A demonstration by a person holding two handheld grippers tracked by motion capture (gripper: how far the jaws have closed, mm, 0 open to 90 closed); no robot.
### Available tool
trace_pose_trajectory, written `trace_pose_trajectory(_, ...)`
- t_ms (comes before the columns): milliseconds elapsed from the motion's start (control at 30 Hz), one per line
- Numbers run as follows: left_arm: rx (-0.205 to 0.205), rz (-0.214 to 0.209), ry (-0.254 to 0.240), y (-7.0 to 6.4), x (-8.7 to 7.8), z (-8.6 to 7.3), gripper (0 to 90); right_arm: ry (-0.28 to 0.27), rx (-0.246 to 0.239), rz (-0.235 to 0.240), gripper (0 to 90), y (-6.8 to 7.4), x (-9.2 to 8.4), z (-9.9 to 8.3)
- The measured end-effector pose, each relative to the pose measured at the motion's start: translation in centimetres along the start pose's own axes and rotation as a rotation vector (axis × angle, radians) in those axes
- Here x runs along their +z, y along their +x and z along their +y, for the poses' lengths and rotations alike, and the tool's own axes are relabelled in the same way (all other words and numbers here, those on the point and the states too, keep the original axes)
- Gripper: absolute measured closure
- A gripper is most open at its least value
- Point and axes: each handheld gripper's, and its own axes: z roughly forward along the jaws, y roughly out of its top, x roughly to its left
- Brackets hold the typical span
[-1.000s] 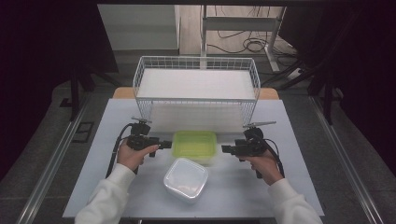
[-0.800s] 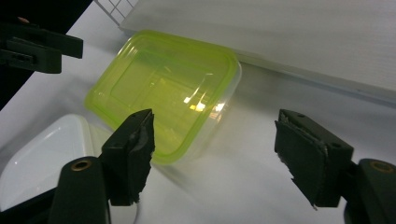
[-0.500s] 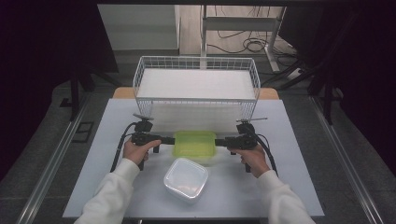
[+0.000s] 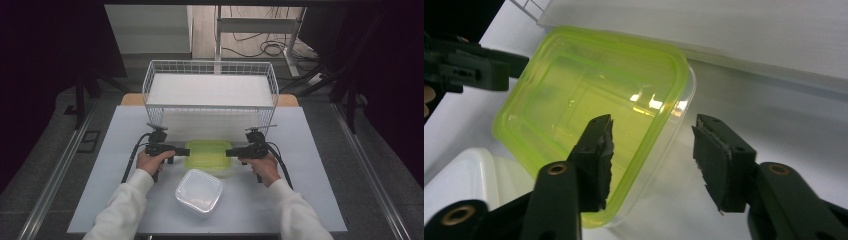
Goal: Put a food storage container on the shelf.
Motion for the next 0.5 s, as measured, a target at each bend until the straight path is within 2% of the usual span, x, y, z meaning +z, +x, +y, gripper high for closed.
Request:
trace_pose_trajectory(67, -0.006, -0.020, 0.009, 0.2, 0.4, 0.0, 56.9, -0.001, 0.017, 0.017, 56.1, -0.2, 0.2, 0.0)
trace_pose_trajectory(100, -0.021, -0.029, 0.012, 0.3, 0.6, 0.0, 61.0, 0.014, 0.032, 0.024, 59.8, -0.2, 0.3, 0.0)
trace_pose_trajectory(167, -0.041, -0.059, 0.023, 0.3, 0.9, -0.1, 62.8, 0.020, 0.036, 0.027, 61.6, -0.3, 0.4, -0.1)
trace_pose_trajectory(200, -0.039, -0.056, 0.028, 0.3, 1.1, -0.1, 69.1, 0.045, 0.052, 0.041, 65.1, -0.3, 0.8, -0.3)
trace_pose_trajectory(267, -0.050, -0.052, 0.025, 0.2, 1.3, -0.1, 70.6, 0.045, 0.065, 0.055, 67.1, -0.5, 0.9, -0.4)
trace_pose_trajectory(300, -0.069, -0.062, 0.023, 0.4, 1.2, -0.1, 73.8, 0.035, 0.133, 0.110, 71.0, -1.1, 1.0, -0.6)
trace_pose_trajectory(333, -0.069, -0.062, 0.023, 0.4, 1.2, -0.1, 74.9, 0.035, 0.133, 0.110, 71.0, -1.1, 1.0, -0.6)
trace_pose_trajectory(367, -0.070, -0.074, 0.018, 0.4, 1.1, -0.1, 75.8, 0.024, 0.181, 0.144, 73.3, -1.7, 0.9, -0.8)
trace_pose_trajectory(500, -0.063, -0.066, 0.012, 0.2, 1.1, -0.1, 76.7, 0.022, 0.188, 0.138, 74.1, -1.6, 0.7, -0.9)
